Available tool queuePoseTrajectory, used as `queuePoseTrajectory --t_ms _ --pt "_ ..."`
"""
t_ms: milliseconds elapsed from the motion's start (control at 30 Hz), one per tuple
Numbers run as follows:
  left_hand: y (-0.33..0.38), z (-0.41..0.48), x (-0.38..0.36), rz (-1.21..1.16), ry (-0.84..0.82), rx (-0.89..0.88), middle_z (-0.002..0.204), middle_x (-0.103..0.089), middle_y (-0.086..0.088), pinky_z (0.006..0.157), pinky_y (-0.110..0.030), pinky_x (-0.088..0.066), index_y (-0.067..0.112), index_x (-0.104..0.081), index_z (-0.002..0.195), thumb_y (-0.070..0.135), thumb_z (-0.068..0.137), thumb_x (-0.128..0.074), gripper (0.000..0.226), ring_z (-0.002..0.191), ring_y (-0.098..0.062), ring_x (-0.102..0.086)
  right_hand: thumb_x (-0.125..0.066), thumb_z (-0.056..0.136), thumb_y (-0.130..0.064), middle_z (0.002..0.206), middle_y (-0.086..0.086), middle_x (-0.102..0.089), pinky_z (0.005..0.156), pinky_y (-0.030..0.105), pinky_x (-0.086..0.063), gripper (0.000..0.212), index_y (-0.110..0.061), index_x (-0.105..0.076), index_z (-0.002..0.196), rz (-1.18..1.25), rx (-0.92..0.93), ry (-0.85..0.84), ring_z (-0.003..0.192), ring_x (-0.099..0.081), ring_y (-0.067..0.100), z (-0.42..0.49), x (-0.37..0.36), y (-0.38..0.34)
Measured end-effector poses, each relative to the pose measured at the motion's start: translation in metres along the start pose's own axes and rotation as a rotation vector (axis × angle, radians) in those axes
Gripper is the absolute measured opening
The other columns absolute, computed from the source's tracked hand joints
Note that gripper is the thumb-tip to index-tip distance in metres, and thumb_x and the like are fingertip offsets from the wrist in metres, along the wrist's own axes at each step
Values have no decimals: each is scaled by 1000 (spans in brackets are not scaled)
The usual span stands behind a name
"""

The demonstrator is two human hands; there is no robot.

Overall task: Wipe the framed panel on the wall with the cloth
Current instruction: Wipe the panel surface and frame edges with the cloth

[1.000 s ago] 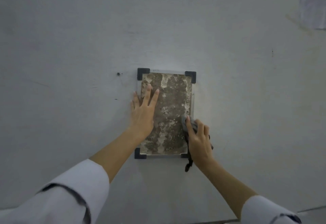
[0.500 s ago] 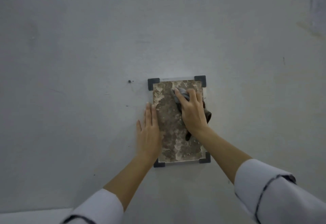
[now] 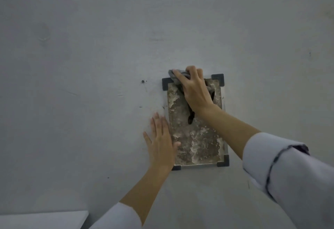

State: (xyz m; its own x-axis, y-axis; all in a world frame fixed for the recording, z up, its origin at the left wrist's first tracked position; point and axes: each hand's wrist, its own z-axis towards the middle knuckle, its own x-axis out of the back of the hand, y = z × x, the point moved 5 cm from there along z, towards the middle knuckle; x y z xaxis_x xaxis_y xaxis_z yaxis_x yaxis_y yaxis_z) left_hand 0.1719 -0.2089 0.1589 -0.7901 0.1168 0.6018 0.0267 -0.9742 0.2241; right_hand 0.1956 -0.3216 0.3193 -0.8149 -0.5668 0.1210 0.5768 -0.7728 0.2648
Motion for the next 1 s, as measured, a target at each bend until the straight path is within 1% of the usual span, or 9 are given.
queuePoseTrajectory --t_ms 133,267,367,467,567,633,767,867,1000 --pt "1 -2 -6 -33 16 2 159 21 -9 116 -58 -8 10 17 149 47 89 -60 104 146 -27 18 -61 78 6 118 15 -41 78 45 -50 65 -12 -46 139 -59 20 -28 96 -44 34 -12 -14 -18" --pt "-3 -4 -9 -38 63 13 161 4 -12 113 -60 -16 12 -2 153 43 87 -65 97 148 -30 5 -73 74 -12 126 13 -35 87 51 -47 73 -15 -44 141 -65 286 -209 105 -41 35 -68 -26 -35" --pt "-6 -9 -9 -22 38 -3 161 3 -13 113 -61 -18 16 4 153 45 87 -64 99 148 -31 4 -75 75 -19 125 16 -42 84 50 -49 68 -16 -48 138 -32 400 -324 107 -40 33 -95 -21 -42" --pt "-11 -17 -8 30 6 -31 161 10 -14 114 -61 -18 18 14 151 46 89 -61 101 148 -32 8 -68 83 -11 117 15 -49 80 46 -51 52 -17 -53 133 23 368 -279 101 -45 30 -80 -8 -38" --pt "-15 -22 -8 49 3 -51 160 11 -14 114 -61 -19 17 11 151 45 89 -61 99 148 -31 9 -62 87 -2 114 17 -51 80 46 -51 49 -15 -54 133 -5 162 -152 98 -45 32 -51 1 -23" --pt "-18 -22 -11 61 -9 -61 161 10 -14 114 -61 -21 18 13 149 46 88 -63 101 148 -31 7 -60 87 -2 116 17 -49 81 49 -50 49 -14 -53 134 -46 117 -127 99 -44 35 -48 -1 -20" --pt "-23 -23 -15 108 0 -65 161 -2 -16 109 -61 -27 19 1 153 49 80 -70 106 148 -33 -4 -64 82 -6 125 14 -38 88 50 -48 62 -17 -46 140 -34 141 -200 104 -41 34 -91 -15 -30" --pt "-27 -24 -24 100 -86 -50 160 16 -11 114 -59 -18 23 7 154 43 88 -65 100 148 -29 10 -71 75 -7 126 14 -38 86 48 -48 73 -19 -44 142 -20 194 -275 103 -44 33 -144 -22 -38" --pt "-33 -30 -23 116 -108 -32 159 22 -9 114 -58 -16 27 18 151 41 85 -70 111 147 -28 15 -71 69 2 121 12 -41 80 46 -50 78 -22 -45 139 25 336 -423 100 -44 30 -203 -19 -47"
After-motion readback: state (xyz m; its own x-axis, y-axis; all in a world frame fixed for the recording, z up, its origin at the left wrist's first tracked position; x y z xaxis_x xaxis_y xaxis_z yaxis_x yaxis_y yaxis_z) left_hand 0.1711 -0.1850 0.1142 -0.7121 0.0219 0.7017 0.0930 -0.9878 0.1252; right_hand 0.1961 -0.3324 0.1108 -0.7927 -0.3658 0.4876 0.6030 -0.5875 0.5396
